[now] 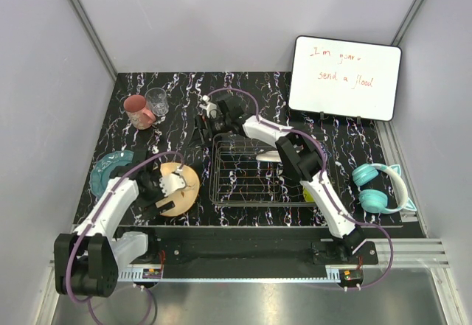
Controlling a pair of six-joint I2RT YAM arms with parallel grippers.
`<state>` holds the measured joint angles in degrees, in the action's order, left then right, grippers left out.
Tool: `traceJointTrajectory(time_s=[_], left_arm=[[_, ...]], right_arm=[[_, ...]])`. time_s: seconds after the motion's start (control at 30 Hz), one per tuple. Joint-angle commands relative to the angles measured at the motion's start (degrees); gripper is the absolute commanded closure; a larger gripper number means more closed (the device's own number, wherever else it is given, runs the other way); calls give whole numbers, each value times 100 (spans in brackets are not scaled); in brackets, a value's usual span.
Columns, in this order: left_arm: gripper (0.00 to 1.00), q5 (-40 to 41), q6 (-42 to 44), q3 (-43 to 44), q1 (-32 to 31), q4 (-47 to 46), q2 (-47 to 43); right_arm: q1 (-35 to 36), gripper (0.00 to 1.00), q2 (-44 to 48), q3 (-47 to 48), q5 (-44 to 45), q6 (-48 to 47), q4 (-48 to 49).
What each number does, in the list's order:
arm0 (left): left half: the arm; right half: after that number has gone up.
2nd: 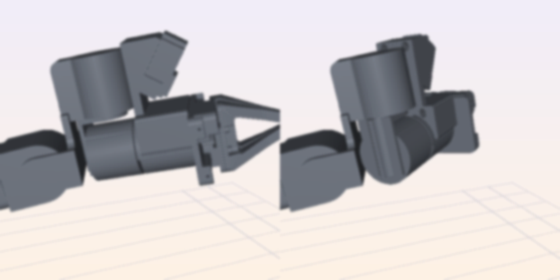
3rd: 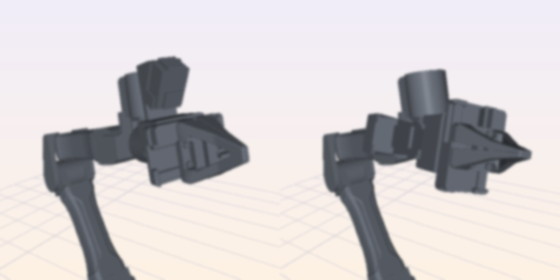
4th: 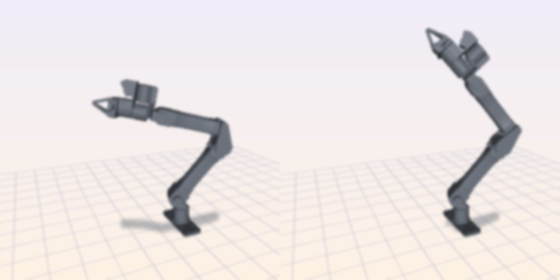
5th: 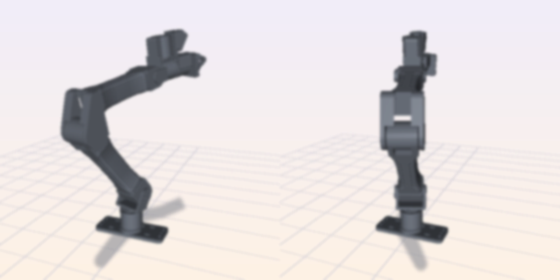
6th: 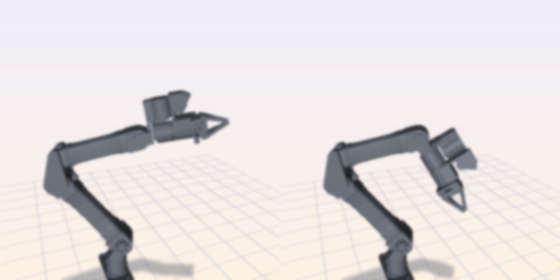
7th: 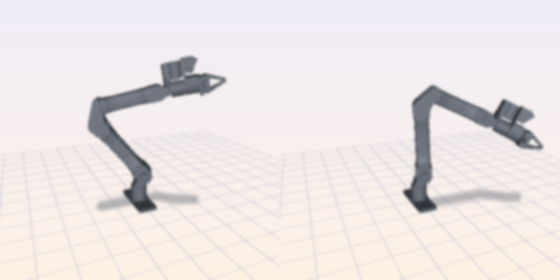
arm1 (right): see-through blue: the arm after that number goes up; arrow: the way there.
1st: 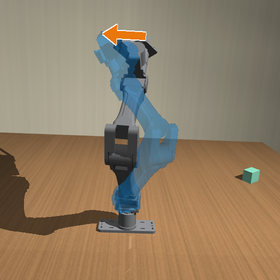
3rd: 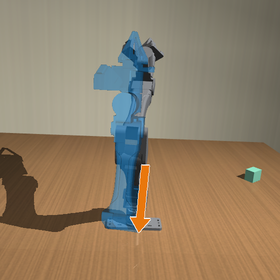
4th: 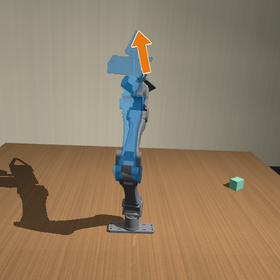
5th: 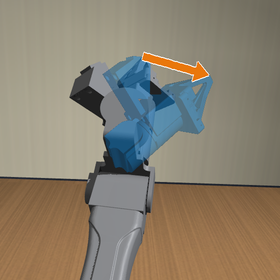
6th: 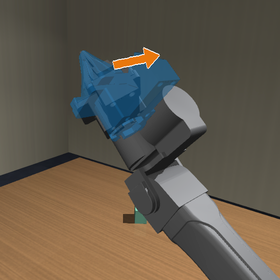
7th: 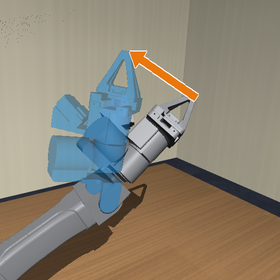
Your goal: Load the mixed dishes into the dish rack
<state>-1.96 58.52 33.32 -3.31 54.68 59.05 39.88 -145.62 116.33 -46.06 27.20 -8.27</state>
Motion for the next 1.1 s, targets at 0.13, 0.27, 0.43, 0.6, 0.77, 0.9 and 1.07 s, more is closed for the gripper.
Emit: traceJointTrajectory(time_s=[0.13,0.27,0.43,0.6,0.77,0.9,1.07], left_arm=[[1,81,275,175,-82,282,88],[1,-59,-191,437,-169,-552,589],[1,-50,-710,781,-337,-1335,1572],[1,-130,-1105,1343,-486,-1696,2338],[1,-77,-1273,2019,-521,-1803,2910],[1,-121,-1413,2266,-530,-1574,2780],[1,-305,-1598,2661,-224,-1012,2375]], right_arm=[[-112,0,-98,118,-184,233,221],[-164,0,-98,12,-219,268,300],[-252,0,-116,-110,-263,321,344],[-402,0,-116,-216,-324,251,344],[-481,0,-256,-181,-403,408,519],[-542,0,-414,-50,-421,496,581],[-604,0,-502,-40,-491,699,757]])
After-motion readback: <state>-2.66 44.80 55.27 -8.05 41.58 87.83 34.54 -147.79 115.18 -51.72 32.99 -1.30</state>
